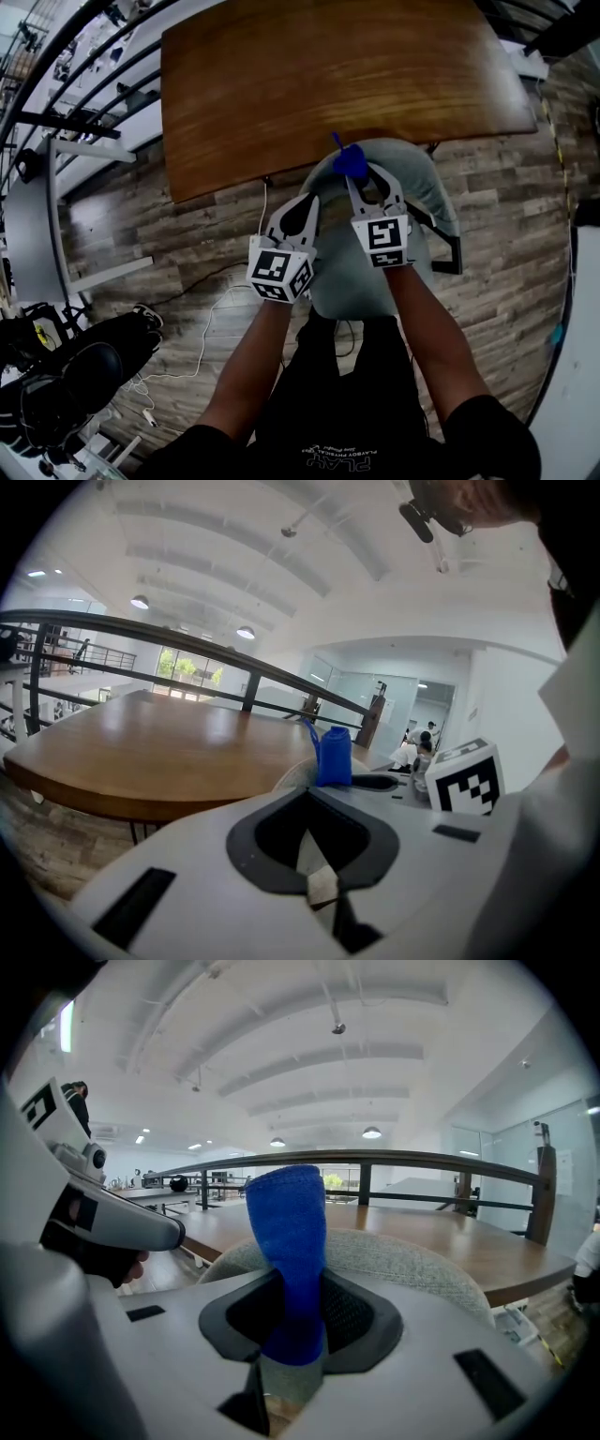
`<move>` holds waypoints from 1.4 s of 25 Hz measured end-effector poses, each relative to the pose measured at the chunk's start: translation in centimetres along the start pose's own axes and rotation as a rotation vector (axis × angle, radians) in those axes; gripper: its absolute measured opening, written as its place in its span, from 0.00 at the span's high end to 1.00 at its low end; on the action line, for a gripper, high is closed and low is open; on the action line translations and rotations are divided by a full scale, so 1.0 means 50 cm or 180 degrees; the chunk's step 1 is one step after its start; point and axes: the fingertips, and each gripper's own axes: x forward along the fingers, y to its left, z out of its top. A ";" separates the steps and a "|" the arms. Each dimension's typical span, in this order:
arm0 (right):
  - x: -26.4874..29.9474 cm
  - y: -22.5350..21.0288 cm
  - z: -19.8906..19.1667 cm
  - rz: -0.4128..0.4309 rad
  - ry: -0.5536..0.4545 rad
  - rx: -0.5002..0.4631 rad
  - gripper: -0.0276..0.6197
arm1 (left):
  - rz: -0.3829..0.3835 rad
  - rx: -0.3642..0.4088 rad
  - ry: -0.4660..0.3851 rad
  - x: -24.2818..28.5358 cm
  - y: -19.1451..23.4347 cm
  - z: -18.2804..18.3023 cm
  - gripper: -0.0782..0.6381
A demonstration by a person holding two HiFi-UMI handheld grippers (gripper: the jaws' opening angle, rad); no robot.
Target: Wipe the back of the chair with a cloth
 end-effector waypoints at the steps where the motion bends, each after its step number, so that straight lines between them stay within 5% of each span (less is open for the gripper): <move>1: -0.001 -0.010 -0.003 -0.0037 0.0016 0.0017 0.79 | 0.0006 0.0021 0.0008 0.005 -0.001 -0.001 0.88; 26: -0.096 -0.220 -0.087 -0.0735 0.0137 0.0121 0.79 | -0.0283 -0.0032 -0.0008 0.090 -0.110 -0.014 0.88; 35: -0.120 -0.175 -0.071 -0.0758 0.0036 0.0213 0.79 | -0.0097 -0.0074 -0.0075 0.036 -0.069 -0.035 0.88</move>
